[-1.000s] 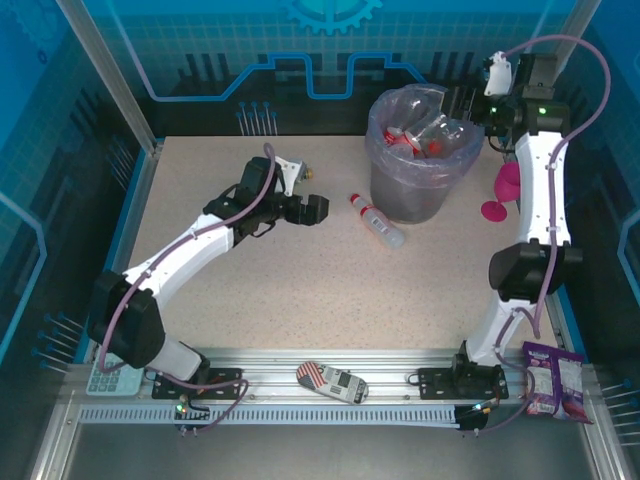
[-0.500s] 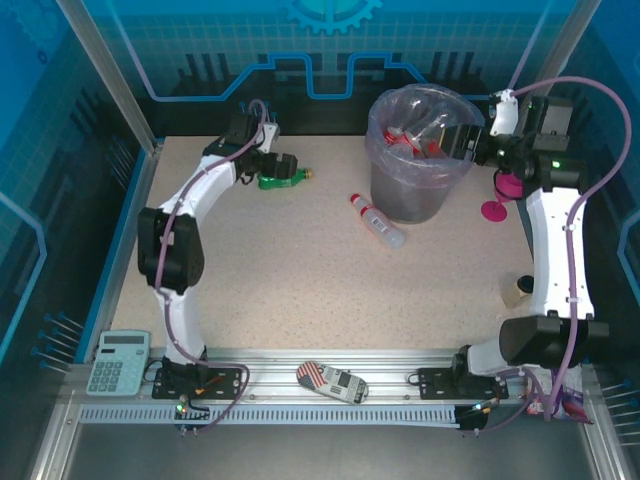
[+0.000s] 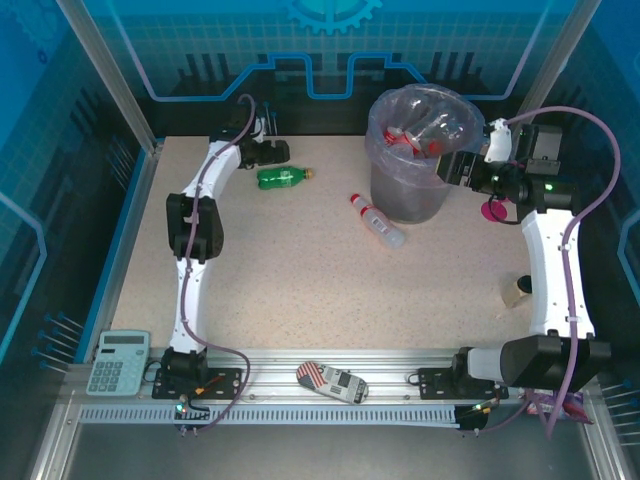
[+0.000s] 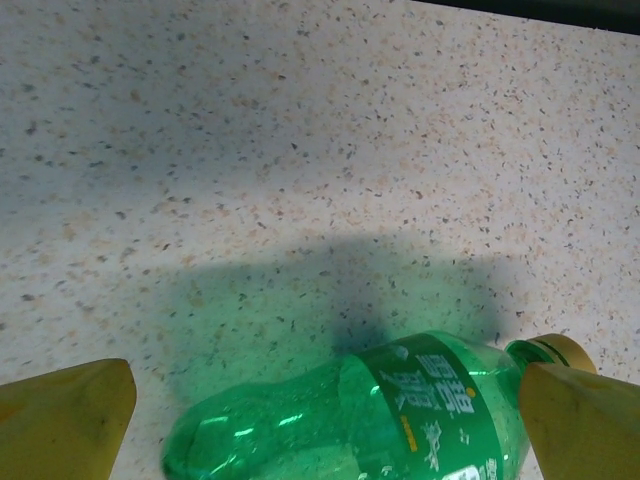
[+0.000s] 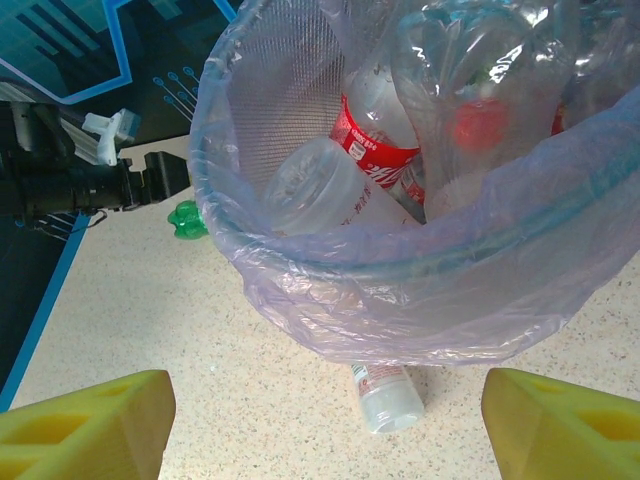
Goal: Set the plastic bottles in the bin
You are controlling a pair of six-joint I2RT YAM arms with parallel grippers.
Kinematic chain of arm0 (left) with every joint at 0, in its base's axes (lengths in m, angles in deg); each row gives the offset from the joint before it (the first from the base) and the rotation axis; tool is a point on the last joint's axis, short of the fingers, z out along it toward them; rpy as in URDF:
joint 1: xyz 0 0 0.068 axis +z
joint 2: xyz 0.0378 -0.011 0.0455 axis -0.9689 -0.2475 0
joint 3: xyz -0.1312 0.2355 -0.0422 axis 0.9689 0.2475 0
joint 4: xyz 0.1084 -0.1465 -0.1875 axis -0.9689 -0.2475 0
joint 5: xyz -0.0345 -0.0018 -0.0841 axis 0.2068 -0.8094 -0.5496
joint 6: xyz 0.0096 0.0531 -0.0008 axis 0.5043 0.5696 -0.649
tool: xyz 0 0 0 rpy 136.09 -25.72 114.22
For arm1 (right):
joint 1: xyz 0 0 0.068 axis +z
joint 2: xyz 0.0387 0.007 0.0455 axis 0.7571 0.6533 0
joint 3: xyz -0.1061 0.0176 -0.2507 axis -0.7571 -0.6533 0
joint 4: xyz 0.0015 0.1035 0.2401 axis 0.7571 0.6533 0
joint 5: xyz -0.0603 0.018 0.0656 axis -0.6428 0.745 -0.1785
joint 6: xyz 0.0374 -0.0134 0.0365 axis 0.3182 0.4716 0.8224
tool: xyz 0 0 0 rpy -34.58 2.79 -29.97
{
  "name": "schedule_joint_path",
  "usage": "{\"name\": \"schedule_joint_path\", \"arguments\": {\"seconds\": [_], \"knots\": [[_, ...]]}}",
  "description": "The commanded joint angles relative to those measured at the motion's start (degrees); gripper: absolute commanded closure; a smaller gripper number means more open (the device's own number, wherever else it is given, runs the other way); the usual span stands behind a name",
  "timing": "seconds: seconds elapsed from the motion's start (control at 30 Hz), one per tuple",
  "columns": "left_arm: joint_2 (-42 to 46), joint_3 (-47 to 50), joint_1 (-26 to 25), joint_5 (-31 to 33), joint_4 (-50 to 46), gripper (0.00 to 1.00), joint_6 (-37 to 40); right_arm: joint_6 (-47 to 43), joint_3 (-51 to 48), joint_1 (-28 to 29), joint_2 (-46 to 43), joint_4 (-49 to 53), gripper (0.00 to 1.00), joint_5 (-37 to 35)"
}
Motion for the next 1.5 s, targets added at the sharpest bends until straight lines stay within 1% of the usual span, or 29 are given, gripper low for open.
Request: {"name": "schedule_joint_path", "arguments": {"seconds": [0.0,0.03,0.1,0.2,0.37,0.53,0.6,0.67,0.77,0.9,0.97,1.07,1.23,1.37,1.47], "knots": [[-1.52,-2.53,-0.03,-8.24,-1.70,0.01,2.31,0.22,-0.70,0.16,-1.89,-0.27,0.19,-0.57],[-1.14,-1.42,-0.04,-11.43,-1.59,0.01,3.51,0.11,-0.93,0.16,-2.00,-0.28,0.19,-0.57],[-0.42,0.73,-0.12,-14.37,-2.09,0.01,4.77,0.08,-1.26,0.03,-2.09,-0.31,0.19,-0.56],[1.51,4.66,-0.39,-14.20,-3.14,0.01,7.10,0.26,-1.84,0.04,-2.14,-0.75,0.19,-0.41],[6.70,14.11,-0.43,-13.15,-1.50,0.01,9.35,0.57,-2.50,0.08,-2.07,-1.20,0.18,-0.21],[12.64,24.19,-1.58,-11.18,1.88,0.01,11.51,1.04,-3.25,0.13,-2.08,-1.92,0.18,-0.17],[13.91,26.63,-2.69,-8.92,2.06,0.01,12.90,1.47,-3.55,0.11,-1.92,-2.29,0.18,0.19],[14.18,27.81,-4.07,-5.01,1.10,0.01,14.35,1.98,-3.84,0.19,-1.90,-2.80,0.18,0.51],[13.85,28.75,-5.12,-0.98,0.88,0.01,14.13,2.37,-4.15,0.31,-2.03,-3.26,0.18,0.74],[12.49,27.80,-5.18,3.68,0.80,0.07,10.68,2.46,-4.17,0.26,-2.24,-3.13,0.18,0.77],[12.42,27.71,-5.22,5.77,1.27,0.12,9.28,2.41,-4.24,0.36,-2.55,-2.96,0.18,0.58],[13.09,28.38,-5.27,7.24,2.32,0.21,8.09,2.54,-4.31,0.30,-2.82,-2.91,0.18,0.43],[13.58,28.69,-5.21,6.94,2.70,0.25,8.17,2.98,-4.51,0.57,-2.88,-3.31,0.18,0.91],[15.67,30.75,-5.21,5.15,4.51,0.32,8.16,3.40,-3.96,1.04,-2.95,-3.48,0.18,1.20],[17.44,32.20,-5.22,4.40,5.14,0.34,7.91,3.84,-3.43,1.55,-3.30,-3.66,0.18,1.28]]}}
